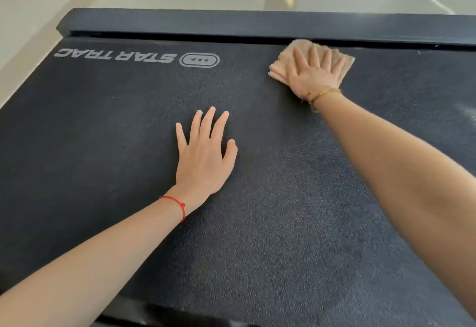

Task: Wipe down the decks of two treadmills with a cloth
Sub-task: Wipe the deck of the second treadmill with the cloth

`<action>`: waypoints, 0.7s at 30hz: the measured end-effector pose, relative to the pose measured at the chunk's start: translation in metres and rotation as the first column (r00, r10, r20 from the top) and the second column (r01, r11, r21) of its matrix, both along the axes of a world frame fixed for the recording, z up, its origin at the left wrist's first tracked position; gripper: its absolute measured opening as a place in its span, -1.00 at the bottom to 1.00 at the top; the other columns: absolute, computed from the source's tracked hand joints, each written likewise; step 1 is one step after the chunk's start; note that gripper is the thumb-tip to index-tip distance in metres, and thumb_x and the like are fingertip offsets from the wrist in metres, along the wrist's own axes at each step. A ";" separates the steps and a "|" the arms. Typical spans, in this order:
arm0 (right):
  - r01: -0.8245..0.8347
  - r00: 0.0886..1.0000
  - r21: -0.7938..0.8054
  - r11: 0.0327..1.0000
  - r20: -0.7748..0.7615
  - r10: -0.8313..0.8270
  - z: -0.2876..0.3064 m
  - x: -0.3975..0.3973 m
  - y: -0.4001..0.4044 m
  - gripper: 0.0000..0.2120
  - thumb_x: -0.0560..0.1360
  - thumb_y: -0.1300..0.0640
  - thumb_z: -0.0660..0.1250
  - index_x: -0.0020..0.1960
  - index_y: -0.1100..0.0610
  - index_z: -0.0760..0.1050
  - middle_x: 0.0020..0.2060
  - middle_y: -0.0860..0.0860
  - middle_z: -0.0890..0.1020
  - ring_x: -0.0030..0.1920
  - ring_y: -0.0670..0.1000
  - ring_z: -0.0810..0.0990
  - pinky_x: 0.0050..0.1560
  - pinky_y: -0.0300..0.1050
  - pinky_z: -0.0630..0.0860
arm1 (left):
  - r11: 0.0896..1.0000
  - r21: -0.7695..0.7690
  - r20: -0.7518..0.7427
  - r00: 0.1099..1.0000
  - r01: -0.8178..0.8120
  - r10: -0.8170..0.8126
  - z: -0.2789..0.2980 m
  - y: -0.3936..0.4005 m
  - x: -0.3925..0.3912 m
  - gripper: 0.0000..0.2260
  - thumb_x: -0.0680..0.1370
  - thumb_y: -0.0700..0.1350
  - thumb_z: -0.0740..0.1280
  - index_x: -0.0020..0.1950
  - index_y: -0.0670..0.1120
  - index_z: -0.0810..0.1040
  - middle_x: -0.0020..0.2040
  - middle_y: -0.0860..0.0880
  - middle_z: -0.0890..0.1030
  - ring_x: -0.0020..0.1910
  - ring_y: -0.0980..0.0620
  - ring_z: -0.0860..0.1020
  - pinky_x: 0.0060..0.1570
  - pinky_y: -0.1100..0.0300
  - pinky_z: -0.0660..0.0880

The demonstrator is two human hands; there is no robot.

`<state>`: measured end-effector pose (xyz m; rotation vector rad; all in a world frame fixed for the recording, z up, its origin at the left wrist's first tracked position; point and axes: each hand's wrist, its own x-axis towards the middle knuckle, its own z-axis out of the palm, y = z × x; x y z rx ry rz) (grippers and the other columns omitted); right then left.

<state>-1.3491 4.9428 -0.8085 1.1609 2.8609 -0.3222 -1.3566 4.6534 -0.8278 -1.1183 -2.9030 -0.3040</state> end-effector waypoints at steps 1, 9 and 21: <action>-0.032 0.999 -0.006 0.999 0.003 0.032 0.000 -0.016 -0.005 -0.43 0.62 -0.22 -0.19 0.61 -0.15 -0.09 0.62 0.04 -0.09 0.58 0.24 -0.21 0.48 0.32 -0.36 | 1.000 -0.003 -0.004 1.000 -0.002 0.002 0.000 0.000 0.001 -0.44 0.60 0.15 -0.09 0.62 0.07 0.06 0.63 0.01 0.06 0.61 -0.03 -0.04 0.53 -0.27 -0.10; -0.409 0.912 0.037 0.912 -0.026 0.410 -0.007 -0.052 -0.056 -0.47 0.64 -0.24 -0.16 0.60 -0.22 -0.06 0.62 -0.05 -0.05 0.59 0.19 -0.20 0.53 0.23 -0.31 | 1.000 -0.009 -0.014 1.000 0.008 -0.008 0.000 -0.004 -0.003 -0.41 0.58 0.18 -0.16 0.61 0.08 0.06 0.63 0.03 0.06 0.61 0.00 -0.03 0.53 -0.25 -0.06; -0.190 0.982 0.062 0.980 -0.006 0.191 -0.005 0.070 -0.035 -0.47 0.65 -0.22 -0.17 0.61 -0.19 -0.08 0.62 -0.02 -0.09 0.59 0.18 -0.19 0.52 0.25 -0.30 | 1.000 0.029 0.013 1.000 0.001 -0.001 -0.001 -0.002 -0.001 -0.46 0.62 0.12 -0.02 0.61 0.06 0.10 0.62 0.00 0.08 0.61 -0.03 -0.02 0.53 -0.26 -0.11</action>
